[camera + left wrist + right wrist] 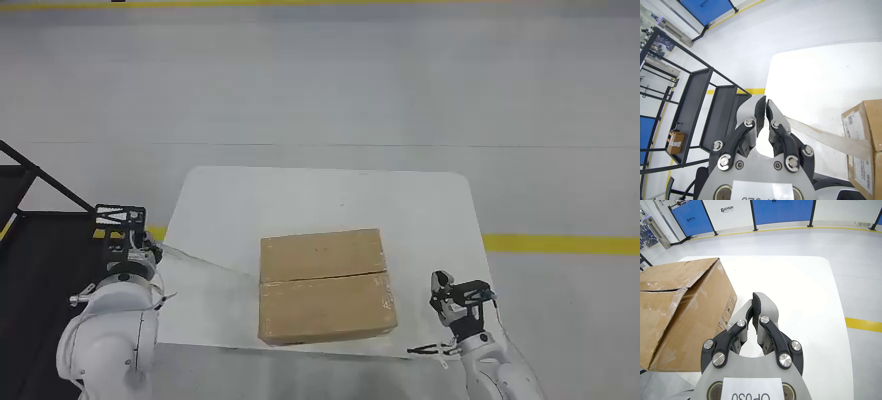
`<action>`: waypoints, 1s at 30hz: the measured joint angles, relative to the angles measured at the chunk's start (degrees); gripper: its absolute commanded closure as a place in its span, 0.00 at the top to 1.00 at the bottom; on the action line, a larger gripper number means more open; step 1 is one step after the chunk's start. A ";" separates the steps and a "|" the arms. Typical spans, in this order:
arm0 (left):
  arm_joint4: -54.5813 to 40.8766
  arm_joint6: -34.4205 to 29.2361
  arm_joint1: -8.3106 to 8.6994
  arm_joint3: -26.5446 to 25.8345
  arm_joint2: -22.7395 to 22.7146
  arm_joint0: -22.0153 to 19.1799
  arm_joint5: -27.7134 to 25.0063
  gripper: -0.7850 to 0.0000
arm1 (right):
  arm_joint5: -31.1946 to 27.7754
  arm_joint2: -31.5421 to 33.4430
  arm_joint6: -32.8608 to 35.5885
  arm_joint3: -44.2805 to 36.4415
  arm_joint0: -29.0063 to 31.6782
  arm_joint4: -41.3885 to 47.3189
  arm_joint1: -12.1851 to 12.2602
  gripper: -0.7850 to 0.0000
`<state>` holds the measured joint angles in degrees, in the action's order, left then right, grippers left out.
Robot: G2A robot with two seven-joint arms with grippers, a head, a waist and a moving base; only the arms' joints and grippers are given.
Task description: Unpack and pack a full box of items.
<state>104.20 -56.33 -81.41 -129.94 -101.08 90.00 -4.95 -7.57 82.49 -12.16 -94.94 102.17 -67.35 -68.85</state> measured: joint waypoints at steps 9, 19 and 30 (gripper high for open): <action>0.88 -1.32 0.29 0.82 -3.97 -1.03 0.81 1.00 | 0.52 -0.27 0.04 -0.04 0.32 -1.08 -0.12 0.00; 3.61 -0.70 0.91 1.19 -8.33 -2.59 -1.64 1.00 | 0.82 0.37 -0.01 -0.11 0.96 -1.68 -0.15 0.00; 4.10 0.20 1.29 0.15 -7.75 -3.82 -5.02 1.00 | 1.00 0.24 -0.08 -0.04 1.22 -2.06 -0.30 0.00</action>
<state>108.29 -56.13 -80.12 -129.79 -108.83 86.19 -9.97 -6.57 82.73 -12.24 -94.98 103.38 -69.40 -69.16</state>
